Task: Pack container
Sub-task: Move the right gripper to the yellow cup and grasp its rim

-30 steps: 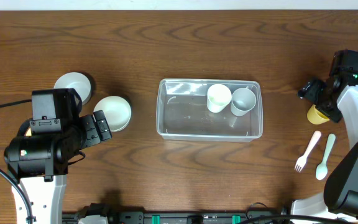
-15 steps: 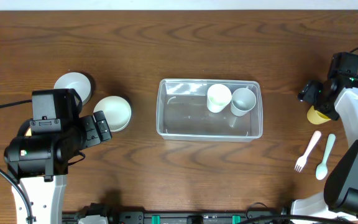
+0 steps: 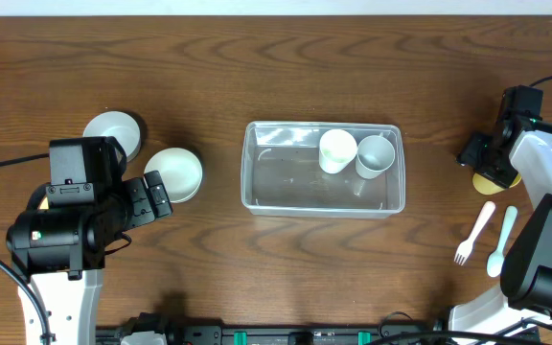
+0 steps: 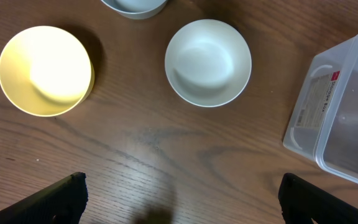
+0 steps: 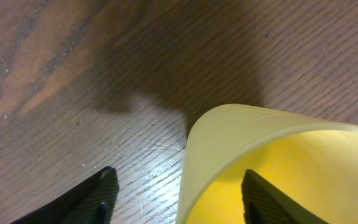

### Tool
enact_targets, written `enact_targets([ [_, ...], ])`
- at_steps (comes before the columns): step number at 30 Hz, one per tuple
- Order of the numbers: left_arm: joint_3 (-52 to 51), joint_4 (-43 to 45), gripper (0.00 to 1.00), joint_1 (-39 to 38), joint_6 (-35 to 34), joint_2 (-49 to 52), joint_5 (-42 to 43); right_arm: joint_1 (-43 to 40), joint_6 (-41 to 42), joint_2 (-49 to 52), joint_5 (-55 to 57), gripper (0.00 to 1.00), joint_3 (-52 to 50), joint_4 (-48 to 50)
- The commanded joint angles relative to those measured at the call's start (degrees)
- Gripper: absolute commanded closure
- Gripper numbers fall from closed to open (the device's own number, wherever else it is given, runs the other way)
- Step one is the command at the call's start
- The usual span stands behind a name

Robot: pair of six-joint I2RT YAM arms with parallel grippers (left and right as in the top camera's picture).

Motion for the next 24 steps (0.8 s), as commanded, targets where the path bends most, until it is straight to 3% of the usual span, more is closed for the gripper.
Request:
enact_targets([
  [1,0.59,-0.17,0.02,0.09,-0.55,0.22,-0.09,-0.39,0.02,0.48,0.2,0.4,-0.35,0.02],
  [13,0.59,-0.17,0.02,0.09,-0.55,0.22,-0.09,-0.39,0.02,0.44,0.17,0.59,-0.33,-0.17],
  [17,0.59,-0.17,0.02,0.09,-0.55,0.22,-0.09,-0.39,0.02,0.33,0.09,0.73,-0.28,-0.59],
  [24,0.59,-0.17,0.02,0.09,-0.55,0.22,-0.09,-0.39,0.02,-1.01,-0.04,0.84,-0.24,-0.79],
])
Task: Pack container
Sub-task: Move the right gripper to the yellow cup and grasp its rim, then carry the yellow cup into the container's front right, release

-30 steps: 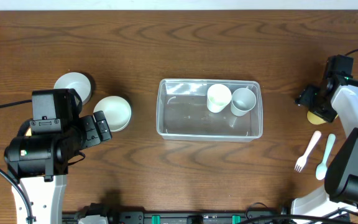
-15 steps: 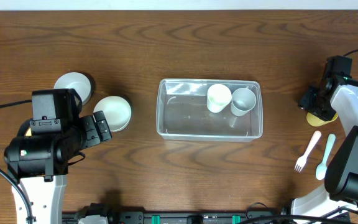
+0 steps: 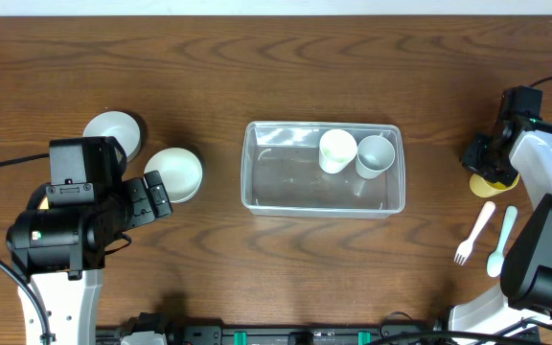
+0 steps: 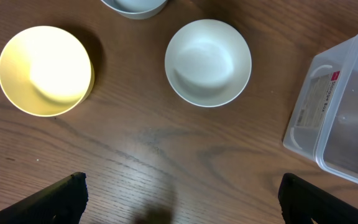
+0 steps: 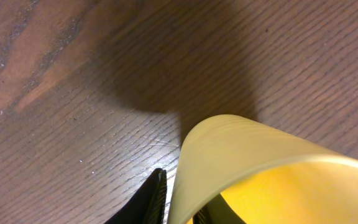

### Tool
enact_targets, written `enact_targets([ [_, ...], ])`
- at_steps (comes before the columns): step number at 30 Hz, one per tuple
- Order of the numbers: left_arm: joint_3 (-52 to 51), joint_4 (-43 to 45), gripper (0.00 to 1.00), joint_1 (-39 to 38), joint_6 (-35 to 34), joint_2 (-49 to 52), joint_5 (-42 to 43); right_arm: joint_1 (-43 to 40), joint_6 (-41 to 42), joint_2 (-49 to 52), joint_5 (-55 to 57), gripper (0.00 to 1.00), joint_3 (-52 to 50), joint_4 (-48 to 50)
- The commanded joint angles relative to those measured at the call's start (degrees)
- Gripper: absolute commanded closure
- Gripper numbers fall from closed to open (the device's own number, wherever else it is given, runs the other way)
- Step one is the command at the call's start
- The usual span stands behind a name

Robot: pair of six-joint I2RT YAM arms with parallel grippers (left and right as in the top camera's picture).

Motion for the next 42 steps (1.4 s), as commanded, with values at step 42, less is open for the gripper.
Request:
enact_targets([
  [42,0.59,-0.17,0.02,0.09,-0.55,0.2,-0.09,34.34,-16.98,-26.69,-9.25,0.99,9.81,-25.46],
])
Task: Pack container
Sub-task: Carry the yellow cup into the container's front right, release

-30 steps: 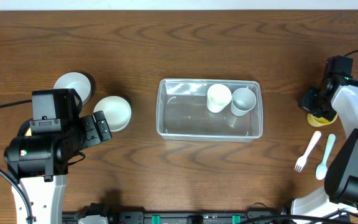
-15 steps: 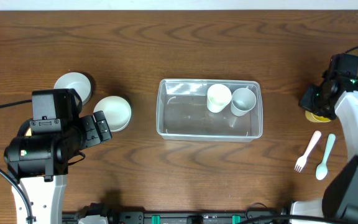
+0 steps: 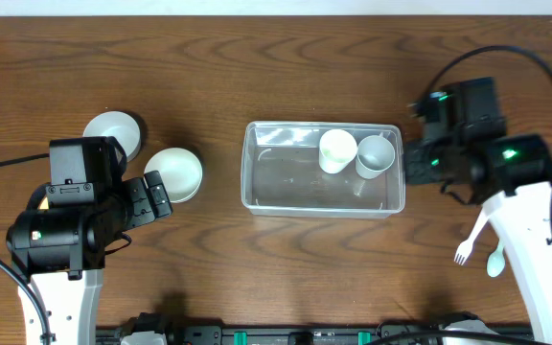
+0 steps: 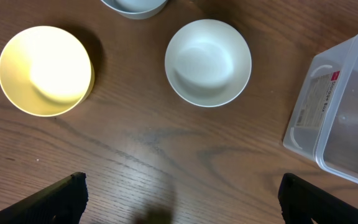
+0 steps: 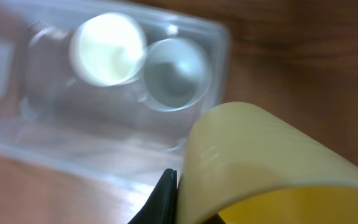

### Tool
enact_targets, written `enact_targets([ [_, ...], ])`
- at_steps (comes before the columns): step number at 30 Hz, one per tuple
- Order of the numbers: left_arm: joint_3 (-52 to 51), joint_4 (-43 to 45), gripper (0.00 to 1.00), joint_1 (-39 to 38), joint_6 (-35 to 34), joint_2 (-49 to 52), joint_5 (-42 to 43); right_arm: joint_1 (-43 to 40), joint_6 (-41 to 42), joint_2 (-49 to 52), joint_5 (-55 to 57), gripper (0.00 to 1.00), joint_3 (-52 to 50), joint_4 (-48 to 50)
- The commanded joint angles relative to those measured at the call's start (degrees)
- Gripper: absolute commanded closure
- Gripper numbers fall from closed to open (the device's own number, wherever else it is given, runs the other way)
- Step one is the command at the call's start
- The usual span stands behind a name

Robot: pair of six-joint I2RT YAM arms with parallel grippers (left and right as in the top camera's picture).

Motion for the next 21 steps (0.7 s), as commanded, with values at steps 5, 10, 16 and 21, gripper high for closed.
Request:
enact_targets([
  [5,0.61,-0.17,0.02,0.09,-0.55,0.22,-0.09,11.93,-4.17,1.36,0.02,0.99,0.59,-2.78],
  [10,0.59,-0.22,0.02,0.07,-0.55,0.2,-0.09,13.4,-3.93,3.23,0.26,0.97,-0.17,-3.39],
  [16,0.59,-0.37,0.02,0.09,-0.55,0.22,-0.09,12.26,-3.37,6.97,0.26,0.98,-3.63,-0.87],
  [21,0.59,-0.52,0.02,0.09,-0.55,0.2,-0.09,12.15,-2.86,10.67,0.35,0.98,-4.76,1.62],
])
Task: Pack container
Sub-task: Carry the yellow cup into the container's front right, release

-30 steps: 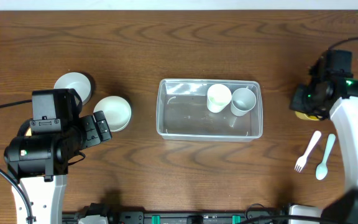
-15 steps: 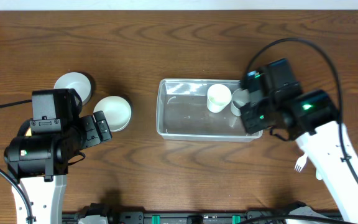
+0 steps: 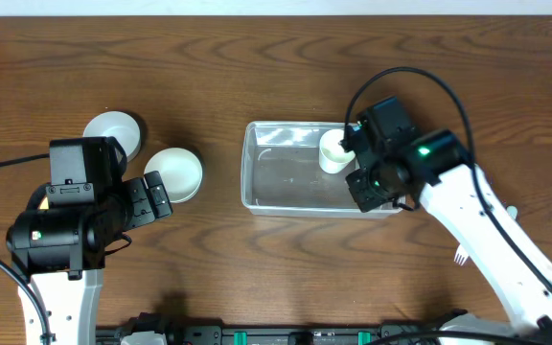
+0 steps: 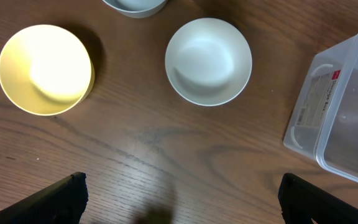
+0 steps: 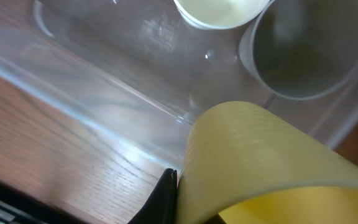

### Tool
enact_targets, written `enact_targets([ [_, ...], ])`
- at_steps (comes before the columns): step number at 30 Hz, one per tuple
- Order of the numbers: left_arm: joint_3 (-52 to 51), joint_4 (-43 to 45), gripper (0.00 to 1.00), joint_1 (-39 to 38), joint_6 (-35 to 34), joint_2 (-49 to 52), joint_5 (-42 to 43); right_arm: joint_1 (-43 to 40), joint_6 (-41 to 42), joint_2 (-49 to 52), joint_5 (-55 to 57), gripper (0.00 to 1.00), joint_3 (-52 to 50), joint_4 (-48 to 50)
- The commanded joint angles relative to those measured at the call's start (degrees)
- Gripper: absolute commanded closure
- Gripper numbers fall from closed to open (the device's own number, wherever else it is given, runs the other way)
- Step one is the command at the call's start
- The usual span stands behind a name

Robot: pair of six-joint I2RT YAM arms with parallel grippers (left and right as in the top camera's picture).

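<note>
A clear plastic container (image 3: 286,182) lies mid-table. In it stand a cream cup (image 5: 219,11) and a grey cup (image 5: 309,53), side by side at its right end. My right gripper (image 5: 191,205) is shut on the rim of a yellow cup (image 5: 272,162), which hangs over the container's front right part, beside the grey cup. In the overhead view the right arm (image 3: 377,177) hides the grey and yellow cups; the cream cup (image 3: 334,150) still shows. My left gripper (image 4: 182,205) is open over bare table left of the container.
Three bowls sit at the left: a yellow bowl (image 4: 45,70), a white bowl (image 4: 208,61) and a pale bowl (image 3: 113,129). A white fork (image 3: 460,256) lies at the right, partly under the right arm. The container's near wall (image 5: 104,99) is just below the held cup.
My right gripper, with the yellow cup, has gone from beside the container's right end to over its front right part, closer to the two cups. The left arm is unchanged.
My right gripper was open around the yellow cup's rim at the table's far right. It was then shut on the rim. Later it held the cup beside the container's right end, and now holds it over the container. The left arm stayed still.
</note>
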Motion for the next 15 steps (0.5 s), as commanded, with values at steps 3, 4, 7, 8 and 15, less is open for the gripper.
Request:
enact_targets([
  [3,0.59,-0.5,0.02,0.09,-0.55,0.2,-0.09,-0.42,1.73,3.63,2.89,0.98,-0.46,1.31],
  [4,0.59,-0.52,0.02,0.09,-0.55,0.2,-0.09,-0.42,1.95,4.37,3.17,0.98,-0.46,1.42],
  [7,0.59,-0.5,0.02,0.09,-0.55,0.2,-0.09,-0.42,1.95,6.56,3.15,0.98,-0.46,1.44],
  [8,0.59,-0.5,0.02,0.09,-0.55,0.22,-0.09,-0.42,1.95,7.17,3.15,0.98,-0.46,1.42],
  [15,0.59,-0.61,0.02,0.09,-0.55,0.2,-0.09,-0.42,1.92,10.91,3.17,0.97,-0.46,1.4],
])
